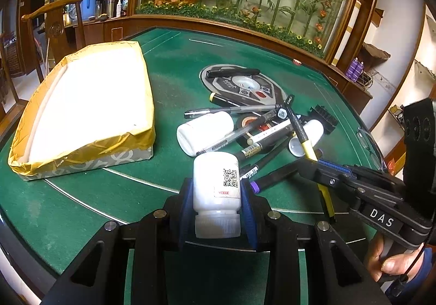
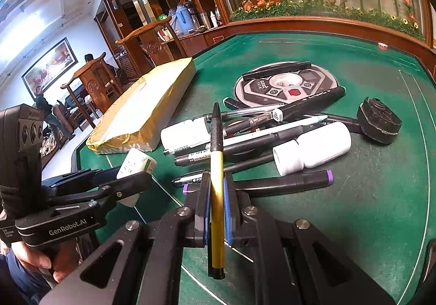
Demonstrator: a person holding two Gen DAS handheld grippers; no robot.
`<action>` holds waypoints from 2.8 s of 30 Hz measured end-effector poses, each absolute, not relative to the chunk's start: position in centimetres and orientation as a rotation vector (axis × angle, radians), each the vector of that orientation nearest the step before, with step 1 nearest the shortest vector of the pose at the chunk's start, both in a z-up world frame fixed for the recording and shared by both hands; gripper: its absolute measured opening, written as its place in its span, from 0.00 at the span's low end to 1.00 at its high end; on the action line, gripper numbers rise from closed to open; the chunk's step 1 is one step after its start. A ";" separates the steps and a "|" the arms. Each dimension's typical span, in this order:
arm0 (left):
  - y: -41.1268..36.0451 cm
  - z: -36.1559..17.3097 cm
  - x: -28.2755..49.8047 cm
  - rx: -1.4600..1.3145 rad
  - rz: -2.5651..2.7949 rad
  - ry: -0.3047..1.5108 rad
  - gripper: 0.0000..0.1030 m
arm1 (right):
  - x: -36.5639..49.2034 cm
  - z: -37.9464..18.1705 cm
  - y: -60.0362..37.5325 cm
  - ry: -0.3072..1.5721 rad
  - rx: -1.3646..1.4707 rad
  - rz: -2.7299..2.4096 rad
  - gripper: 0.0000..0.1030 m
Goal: Organize rigid objects
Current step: 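Carry the bottle and yellow pen over the yellow-rimmed white tray with both tools, then open the left tool to drop the bottle in the tray while the right tool releases the pen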
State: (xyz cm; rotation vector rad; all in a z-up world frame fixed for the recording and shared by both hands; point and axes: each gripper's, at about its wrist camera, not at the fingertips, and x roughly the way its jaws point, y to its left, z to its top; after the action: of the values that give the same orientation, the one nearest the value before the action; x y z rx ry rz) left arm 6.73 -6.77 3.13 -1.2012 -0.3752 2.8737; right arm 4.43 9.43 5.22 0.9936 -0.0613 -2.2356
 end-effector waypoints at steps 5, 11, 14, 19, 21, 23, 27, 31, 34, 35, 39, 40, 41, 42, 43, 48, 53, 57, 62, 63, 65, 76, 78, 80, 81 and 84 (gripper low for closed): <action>-7.4 3.8 7.0 -1.173 2.894 -0.385 0.34 | 4.3 5.4 9.2 -0.067 0.993 -2.234 0.08; -9.5 5.0 7.5 -1.131 2.942 -0.431 0.34 | 3.9 6.1 8.4 -0.117 1.017 -2.180 0.08; -10.8 5.5 7.7 -1.111 2.974 -0.461 0.34 | 3.7 7.1 7.5 -0.125 1.013 -2.151 0.08; -13.9 6.1 7.9 -1.100 3.020 -0.540 0.34 | 3.0 9.3 4.8 -0.125 0.998 -2.080 0.08; -15.3 6.2 7.8 -1.095 3.041 -0.581 0.34 | 2.7 9.8 3.2 -0.112 1.000 -2.055 0.08; -16.5 6.4 7.4 -1.095 3.065 -0.591 0.34 | 2.5 10.0 1.6 -0.094 1.002 -2.034 0.08; -19.3 6.3 6.1 -1.114 3.101 -0.638 0.34 | 1.5 10.1 -1.9 -0.069 1.038 -1.978 0.08; -21.3 5.7 4.5 -1.140 3.135 -0.639 0.35 | 0.3 10.2 -5.4 -0.034 1.062 -1.961 0.08; -22.8 4.8 3.6 -1.175 3.151 -0.649 0.35 | -0.7 9.8 -7.7 -0.015 1.073 -1.971 0.08; -23.3 4.4 3.4 -1.184 3.154 -0.664 0.35 | -1.0 9.5 -8.5 -0.013 1.084 -1.970 0.08; -25.0 3.1 3.2 -1.206 3.170 -0.724 0.35 | -2.2 7.8 -11.3 -0.009 1.149 -1.950 0.08; -25.1 3.0 3.2 -1.213 3.170 -0.734 0.35 | -2.4 7.6 -11.7 -0.006 1.154 -1.953 0.08; -25.3 2.7 3.2 -1.222 3.169 -0.744 0.35 | -2.6 7.5 -12.2 -0.003 1.160 -1.957 0.08; -25.5 2.4 3.2 -1.230 3.165 -0.755 0.35 | -2.8 7.2 -12.7 -0.001 1.170 -1.958 0.08; -25.6 2.2 3.2 -1.235 3.161 -0.765 0.35 | -3.0 7.0 -13.1 0.001 1.179 -1.960 0.08; -26.0 1.3 2.7 -1.262 3.167 -0.752 0.35 | -4.6 5.9 -14.6 0.001 1.235 -1.964 0.08; -26.2 1.5 2.4 -1.244 3.167 -0.760 0.35 | -5.2 5.6 -16.0 0.014 1.250 -1.966 0.08; -26.4 1.4 2.0 -1.259 3.169 -0.772 0.35 | -5.7 5.2 -16.8 0.015 1.266 -1.963 0.08; -26.1 1.4 1.9 -1.280 3.186 -0.747 0.35 | -5.8 4.8 -16.9 0.019 1.267 -1.972 0.08; -26.0 1.4 2.0 -1.286 3.191 -0.743 0.35 | -5.9 4.8 -17.0 0.026 1.267 -1.972 0.08; -25.8 1.4 2.0 -1.297 3.200 -0.729 0.35 | -5.9 4.8 -17.3 0.043 1.264 -1.979 0.08; -25.5 1.7 2.5 -1.263 3.208 -0.738 0.44 | -6.1 4.9 -16.8 0.035 1.243 -2.010 0.08; -25.5 1.8 2.7 -1.252 3.214 -0.743 0.49 | -6.1 4.9 -16.7 0.036 1.247 -2.011 0.08; -25.6 1.7 2.9 -1.235 3.206 -0.768 0.50 | -6.2 5.0 -16.7 0.030 1.245 -2.011 0.08; -25.6 1.8 3.0 -1.227 3.207 -0.773 0.52 | -6.2 5.0 -16.7 0.027 1.244 -2.011 0.08; -25.5 1.8 3.2 -1.214 3.206 -0.785 0.54 | -6.1 5.2 -16.6 0.024 1.247 -2.011 0.09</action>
State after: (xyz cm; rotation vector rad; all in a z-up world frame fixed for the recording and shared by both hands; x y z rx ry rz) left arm 3.21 -25.47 1.78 -1.2135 -0.7850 3.2061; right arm -6.13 -16.62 5.18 1.2474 0.0243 -2.0113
